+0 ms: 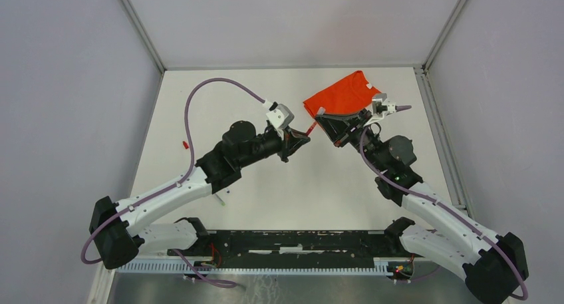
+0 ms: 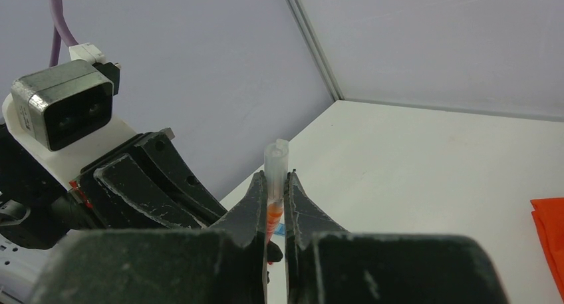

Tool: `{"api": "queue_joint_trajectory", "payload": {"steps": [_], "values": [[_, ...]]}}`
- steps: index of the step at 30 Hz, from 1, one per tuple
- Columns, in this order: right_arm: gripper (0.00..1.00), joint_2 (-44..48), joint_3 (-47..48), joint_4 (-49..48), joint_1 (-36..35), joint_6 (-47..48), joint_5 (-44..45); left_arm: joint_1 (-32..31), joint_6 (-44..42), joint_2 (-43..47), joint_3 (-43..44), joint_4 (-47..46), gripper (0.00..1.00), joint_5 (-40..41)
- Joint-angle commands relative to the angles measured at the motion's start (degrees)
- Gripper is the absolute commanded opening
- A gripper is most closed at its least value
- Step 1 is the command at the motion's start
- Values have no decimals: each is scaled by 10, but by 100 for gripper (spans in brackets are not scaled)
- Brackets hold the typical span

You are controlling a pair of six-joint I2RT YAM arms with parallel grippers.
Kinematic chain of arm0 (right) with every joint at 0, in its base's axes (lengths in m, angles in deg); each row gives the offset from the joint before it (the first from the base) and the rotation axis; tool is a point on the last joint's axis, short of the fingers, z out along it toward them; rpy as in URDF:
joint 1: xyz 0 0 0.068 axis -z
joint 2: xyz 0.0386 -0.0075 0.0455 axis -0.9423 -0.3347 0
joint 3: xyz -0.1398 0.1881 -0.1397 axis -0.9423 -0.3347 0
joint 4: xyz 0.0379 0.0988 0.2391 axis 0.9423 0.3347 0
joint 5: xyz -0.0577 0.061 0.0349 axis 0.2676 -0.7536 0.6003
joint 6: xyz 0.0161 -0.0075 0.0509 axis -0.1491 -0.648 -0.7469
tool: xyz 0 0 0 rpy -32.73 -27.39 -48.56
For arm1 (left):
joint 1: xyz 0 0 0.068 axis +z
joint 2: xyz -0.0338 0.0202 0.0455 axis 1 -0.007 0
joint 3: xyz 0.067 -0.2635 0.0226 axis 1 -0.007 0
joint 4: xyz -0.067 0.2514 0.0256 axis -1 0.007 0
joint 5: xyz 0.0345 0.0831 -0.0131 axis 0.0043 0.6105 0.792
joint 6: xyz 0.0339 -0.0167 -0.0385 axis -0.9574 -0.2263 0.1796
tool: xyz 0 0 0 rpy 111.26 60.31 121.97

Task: Insert the pens into the pen caps
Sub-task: Insert the pen cap onto the pen.

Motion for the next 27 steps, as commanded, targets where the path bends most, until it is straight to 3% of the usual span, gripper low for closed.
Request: {"api": "queue_joint_trajectory", "payload": {"steps": [1,27], "values": [[0,11,-16,11,0,-3,-4,-2,-14,16,3,-45,2,16],[0,-18,-67,-46,-30,-42,-13,-2,-18,22,-1,-45,2,34]]}}
